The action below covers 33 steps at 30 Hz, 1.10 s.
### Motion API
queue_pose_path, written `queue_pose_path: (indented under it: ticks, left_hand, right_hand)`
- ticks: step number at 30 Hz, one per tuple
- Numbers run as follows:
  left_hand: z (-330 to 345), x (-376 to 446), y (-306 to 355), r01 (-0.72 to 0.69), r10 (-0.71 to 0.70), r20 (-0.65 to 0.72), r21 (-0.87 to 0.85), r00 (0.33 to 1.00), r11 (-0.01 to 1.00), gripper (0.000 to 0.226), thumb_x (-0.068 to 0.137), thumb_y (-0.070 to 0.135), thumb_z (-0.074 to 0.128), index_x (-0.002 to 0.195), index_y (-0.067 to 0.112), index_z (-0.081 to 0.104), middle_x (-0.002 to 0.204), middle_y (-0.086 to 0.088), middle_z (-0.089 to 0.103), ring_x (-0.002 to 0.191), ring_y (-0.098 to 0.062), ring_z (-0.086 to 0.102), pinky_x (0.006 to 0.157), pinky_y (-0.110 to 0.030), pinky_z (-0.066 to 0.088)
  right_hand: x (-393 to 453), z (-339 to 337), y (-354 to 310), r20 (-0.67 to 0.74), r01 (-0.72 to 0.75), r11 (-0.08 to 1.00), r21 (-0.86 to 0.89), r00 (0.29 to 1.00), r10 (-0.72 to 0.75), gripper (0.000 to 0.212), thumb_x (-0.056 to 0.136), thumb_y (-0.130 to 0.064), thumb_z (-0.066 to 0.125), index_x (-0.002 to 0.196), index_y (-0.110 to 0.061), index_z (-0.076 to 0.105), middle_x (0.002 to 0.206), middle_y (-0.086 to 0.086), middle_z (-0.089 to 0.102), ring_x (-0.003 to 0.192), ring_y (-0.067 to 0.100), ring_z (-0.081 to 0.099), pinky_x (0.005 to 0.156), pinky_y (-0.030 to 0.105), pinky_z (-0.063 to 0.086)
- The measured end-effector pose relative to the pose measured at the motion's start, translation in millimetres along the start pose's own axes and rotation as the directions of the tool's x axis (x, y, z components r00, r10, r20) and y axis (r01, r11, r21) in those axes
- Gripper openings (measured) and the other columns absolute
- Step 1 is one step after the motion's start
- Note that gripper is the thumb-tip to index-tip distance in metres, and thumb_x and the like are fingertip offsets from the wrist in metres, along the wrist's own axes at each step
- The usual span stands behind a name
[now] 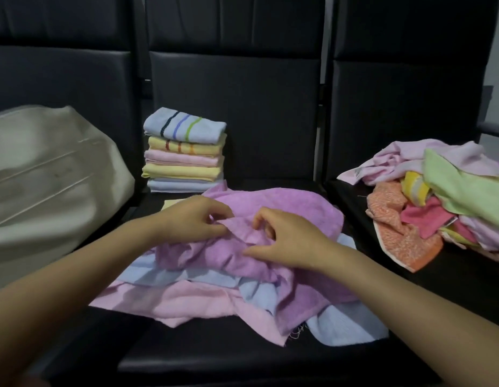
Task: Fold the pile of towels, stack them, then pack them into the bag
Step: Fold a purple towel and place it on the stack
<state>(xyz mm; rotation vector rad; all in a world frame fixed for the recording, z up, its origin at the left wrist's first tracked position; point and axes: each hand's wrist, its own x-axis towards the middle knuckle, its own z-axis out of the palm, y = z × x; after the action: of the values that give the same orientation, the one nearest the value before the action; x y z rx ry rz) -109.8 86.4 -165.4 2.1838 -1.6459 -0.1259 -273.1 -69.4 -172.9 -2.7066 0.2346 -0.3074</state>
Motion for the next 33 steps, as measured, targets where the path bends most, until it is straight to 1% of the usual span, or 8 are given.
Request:
queue_pose_path:
  ticks: [5,10,14,17,21,26,30,33]
  left_hand:
    - [-10,0,3,0.118,-0.120,0.011,-0.285,0.993,0.951,0.048,0.074,0.061,0.057,0.079,0.016,0.071,0.073,-0.004,0.064,0.067,-0.009,0.053,0.070,-0.030,0.045]
    - [-26,1,24,0.245,-0.290,0.064,-0.722,0.955,0.647,0.027,0.085,0.034,0.064,0.063,0.019,0.068,0.065,-0.008,0.063,0.056,-0.017,0.055,0.057,-0.027,0.044]
    - [-27,3,9,0.340,-0.466,-0.146,-0.502,0.873,0.795,0.023,0.096,0.022,0.058,0.085,0.006,0.070,0.072,-0.007,0.063,0.059,-0.013,0.059,0.062,-0.023,0.049]
    - [-25,-2,-14,0.440,-0.543,-0.149,-0.432,0.826,0.788,0.030,0.096,0.016,0.058,0.068,0.009,0.067,0.061,0.002,0.064,0.058,-0.010,0.059,0.065,-0.025,0.047]
    - [-29,-8,-20,0.490,-0.537,-0.194,-0.244,0.821,0.837,0.031,0.092,0.013,0.055,0.063,0.017,0.065,0.051,0.009,0.065,0.053,0.001,0.060,0.057,-0.013,0.041]
    - [-28,-1,-9,0.479,-0.479,-0.290,-0.075,0.829,0.875,0.031,0.092,0.013,0.042,0.063,0.012,0.054,0.074,-0.006,0.062,0.080,-0.027,0.055,0.068,-0.032,0.039]
    - [-28,5,9,0.414,-0.477,-0.280,-0.256,0.833,0.873,0.039,0.100,0.041,0.045,0.069,0.017,0.052,0.074,0.000,0.056,0.072,-0.017,0.050,0.069,-0.032,0.035]
    - [-28,-2,11,0.404,-0.412,-0.129,-0.084,0.902,0.911,0.036,0.086,0.048,0.067,0.076,0.016,0.054,0.073,0.004,0.054,0.068,-0.013,0.046,0.061,-0.030,0.035]
  right_hand:
    - [2,-22,5,-0.016,-0.043,0.999,-0.015,0.999,0.043,0.014,0.082,-0.011,0.057,0.084,-0.024,0.063,0.071,-0.011,0.056,0.072,0.010,0.051,0.066,0.025,0.040]
    - [13,-42,47,-0.073,-0.187,0.982,0.004,0.980,0.187,0.020,0.086,-0.002,0.047,0.068,-0.002,0.057,0.066,0.012,0.056,0.068,0.021,0.048,0.062,0.036,0.041]
    - [7,-50,66,-0.064,-0.267,0.939,0.218,0.956,0.286,0.022,0.091,-0.001,0.045,0.085,0.008,0.064,0.075,0.025,0.056,0.066,0.014,0.047,0.059,0.027,0.036]
    - [2,-44,74,-0.019,-0.338,0.854,0.395,0.927,0.375,0.024,0.094,-0.012,0.056,0.073,-0.006,0.063,0.063,0.003,0.049,0.057,0.009,0.041,0.050,0.018,0.034]
    - [-5,-34,94,-0.048,-0.420,0.685,0.596,0.832,0.552,0.016,0.090,-0.019,0.065,0.088,-0.004,0.071,0.080,0.008,0.064,0.072,0.014,0.057,0.059,0.023,0.042]
    - [3,-26,100,-0.110,-0.566,0.720,0.401,0.751,0.651,0.026,0.092,-0.024,0.059,0.071,-0.008,0.058,0.070,0.004,0.054,0.066,0.017,0.049,0.054,0.028,0.034]
    - [18,-24,90,-0.078,-0.602,0.779,0.172,0.780,0.620,0.026,0.095,-0.019,0.046,0.106,-0.006,0.066,0.105,0.014,0.064,0.091,0.027,0.057,0.071,0.027,0.038]
    - [17,-24,89,-0.059,-0.626,0.779,0.034,0.777,0.627,0.037,0.097,-0.019,0.041,0.127,-0.006,0.060,0.128,0.017,0.059,0.114,0.032,0.056,0.083,0.028,0.041]
